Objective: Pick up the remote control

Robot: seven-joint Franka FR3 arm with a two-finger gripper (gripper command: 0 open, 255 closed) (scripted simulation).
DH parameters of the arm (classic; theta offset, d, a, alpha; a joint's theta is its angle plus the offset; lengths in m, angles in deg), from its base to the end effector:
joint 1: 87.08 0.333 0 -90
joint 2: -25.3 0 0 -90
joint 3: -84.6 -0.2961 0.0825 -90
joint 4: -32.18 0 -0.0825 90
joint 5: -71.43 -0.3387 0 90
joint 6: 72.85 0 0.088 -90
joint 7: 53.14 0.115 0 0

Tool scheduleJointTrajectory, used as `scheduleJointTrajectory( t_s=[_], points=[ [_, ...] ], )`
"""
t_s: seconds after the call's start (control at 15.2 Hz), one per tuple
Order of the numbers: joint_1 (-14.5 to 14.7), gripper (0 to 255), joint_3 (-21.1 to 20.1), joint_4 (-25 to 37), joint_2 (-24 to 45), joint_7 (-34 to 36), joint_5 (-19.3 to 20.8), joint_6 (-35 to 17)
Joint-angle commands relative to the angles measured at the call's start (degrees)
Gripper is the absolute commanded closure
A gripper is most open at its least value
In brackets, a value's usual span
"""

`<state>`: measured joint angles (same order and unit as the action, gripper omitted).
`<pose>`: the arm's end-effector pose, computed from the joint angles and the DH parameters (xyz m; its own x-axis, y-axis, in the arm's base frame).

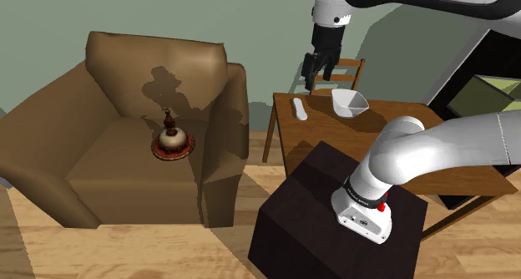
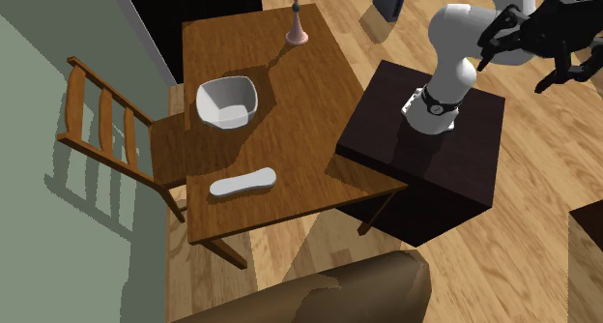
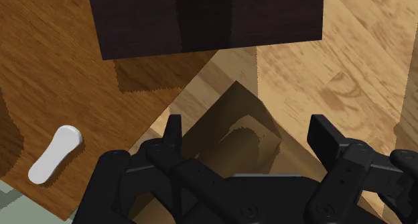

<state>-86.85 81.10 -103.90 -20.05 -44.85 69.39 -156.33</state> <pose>0.2591 0.0262 0.5522 0.9872 -0.0994 -0.1246 -0.0969 -0.9950 0.0261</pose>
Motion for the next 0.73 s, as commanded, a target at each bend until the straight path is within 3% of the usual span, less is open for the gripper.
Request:
scheduleJointTrajectory(
  t_s=[0.0,0.66],
  points=[
    [0.0,0,0.0,0.0,0.0,0.0,0.0,0.0],
    [-5.34,0,6.31,-5.52,10.62,-2.45,4.52,-17.5]
  ],
)
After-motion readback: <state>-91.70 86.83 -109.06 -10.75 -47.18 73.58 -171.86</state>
